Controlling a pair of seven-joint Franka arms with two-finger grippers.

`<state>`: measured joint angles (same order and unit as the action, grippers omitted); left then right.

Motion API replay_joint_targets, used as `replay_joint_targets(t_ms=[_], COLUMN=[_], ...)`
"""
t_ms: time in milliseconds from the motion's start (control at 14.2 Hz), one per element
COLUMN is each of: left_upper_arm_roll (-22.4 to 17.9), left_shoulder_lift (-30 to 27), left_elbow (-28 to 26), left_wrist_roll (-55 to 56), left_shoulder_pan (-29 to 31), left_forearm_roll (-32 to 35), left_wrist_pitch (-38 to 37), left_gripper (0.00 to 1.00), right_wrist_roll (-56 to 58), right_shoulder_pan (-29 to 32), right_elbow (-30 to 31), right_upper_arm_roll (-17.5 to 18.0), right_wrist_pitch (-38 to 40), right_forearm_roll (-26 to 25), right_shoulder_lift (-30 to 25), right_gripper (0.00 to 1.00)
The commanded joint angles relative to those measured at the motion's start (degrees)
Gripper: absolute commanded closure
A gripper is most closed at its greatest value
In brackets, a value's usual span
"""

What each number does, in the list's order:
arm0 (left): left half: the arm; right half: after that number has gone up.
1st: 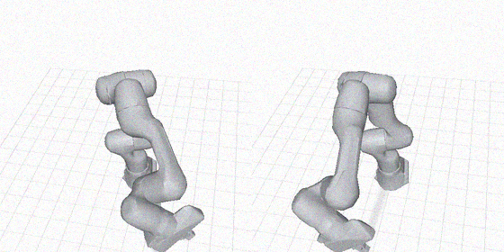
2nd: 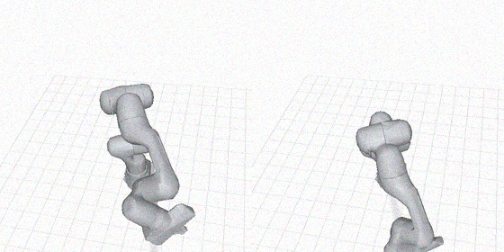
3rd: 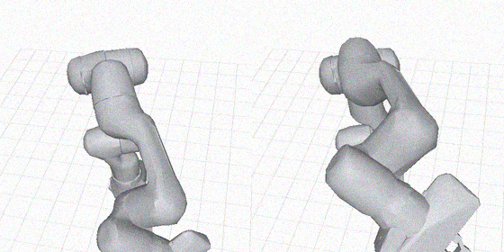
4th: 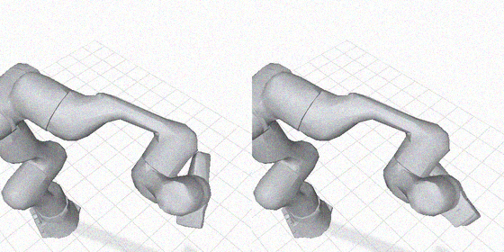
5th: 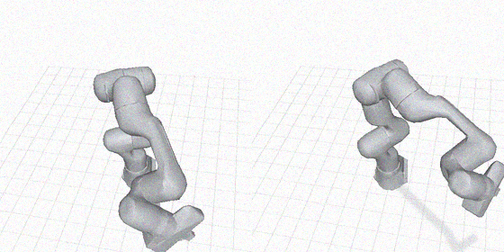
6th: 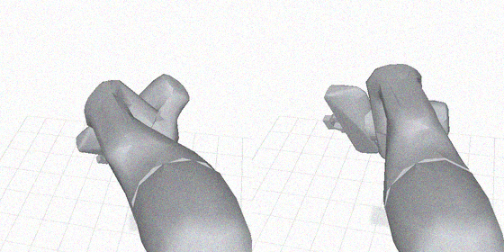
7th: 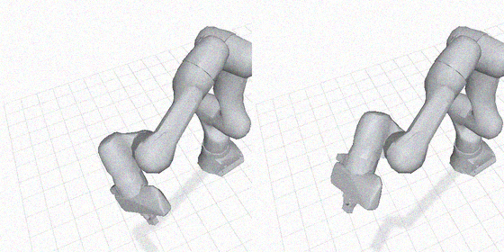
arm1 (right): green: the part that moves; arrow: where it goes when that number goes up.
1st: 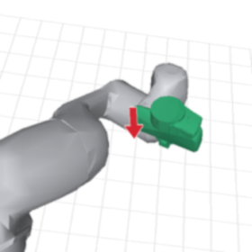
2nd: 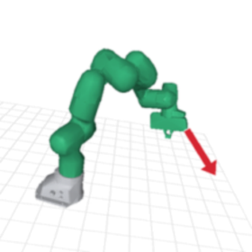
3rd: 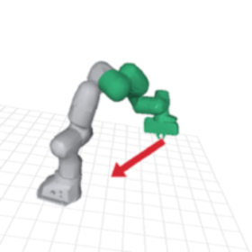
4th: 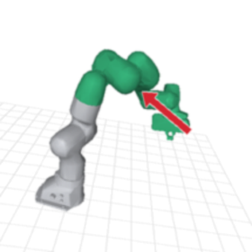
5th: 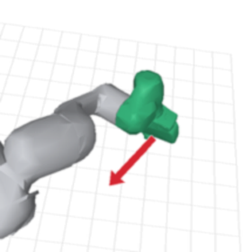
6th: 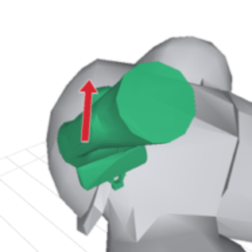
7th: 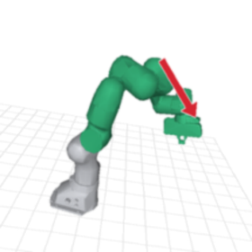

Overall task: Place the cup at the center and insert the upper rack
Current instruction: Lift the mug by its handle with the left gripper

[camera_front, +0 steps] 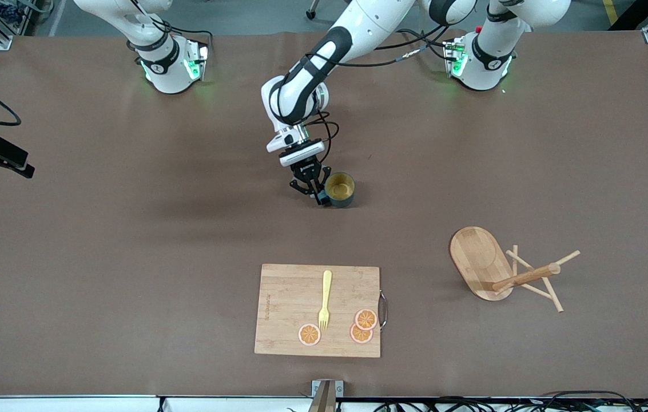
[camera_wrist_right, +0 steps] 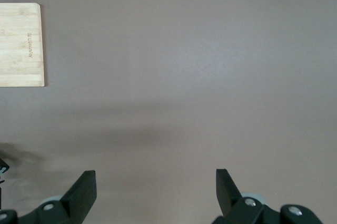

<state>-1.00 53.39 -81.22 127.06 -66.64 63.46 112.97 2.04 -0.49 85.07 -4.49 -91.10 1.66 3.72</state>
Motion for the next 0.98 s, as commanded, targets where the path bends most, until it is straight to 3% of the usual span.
replay_joint_targets(t_ms=[0, 281, 632, 913], left_upper_arm_roll=[0.38, 0.56, 0.47, 0.38], left_shoulder_lift=[-2.59, -7.59, -15.50, -20.77], left_elbow=[2.20, 3.08, 3.00, 2.91], left_wrist_roll=[-2.69, -2.69, -2.86, -5.94], left_shoulder_pan=[1.95, 5.02, 9.68, 14.51], left_forearm_roll=[-5.69, -12.02, -25.11, -40.40], left_wrist_pitch=[2.06, 5.06, 8.75, 10.42], left_gripper=[1.00, 1.00, 1.00, 1.00], right_wrist_roll=[0.86, 0.95, 1.39, 1.39], right_shoulder_pan=[0.58, 0.58, 0.49, 0.05], right_elbow=[2.12, 2.12, 3.43, 3.88], right_upper_arm_roll=[0.19, 0.28, 0.10, 0.10], right_wrist_pitch=[-0.57, -0.57, -1.44, -1.01], right_forearm_roll=[-0.16, -0.08, 0.01, -0.08], right_shoulder_lift=[-1.78, -1.87, -1.78, -2.40], right_gripper=[0.00, 0.00, 0.00, 0.00])
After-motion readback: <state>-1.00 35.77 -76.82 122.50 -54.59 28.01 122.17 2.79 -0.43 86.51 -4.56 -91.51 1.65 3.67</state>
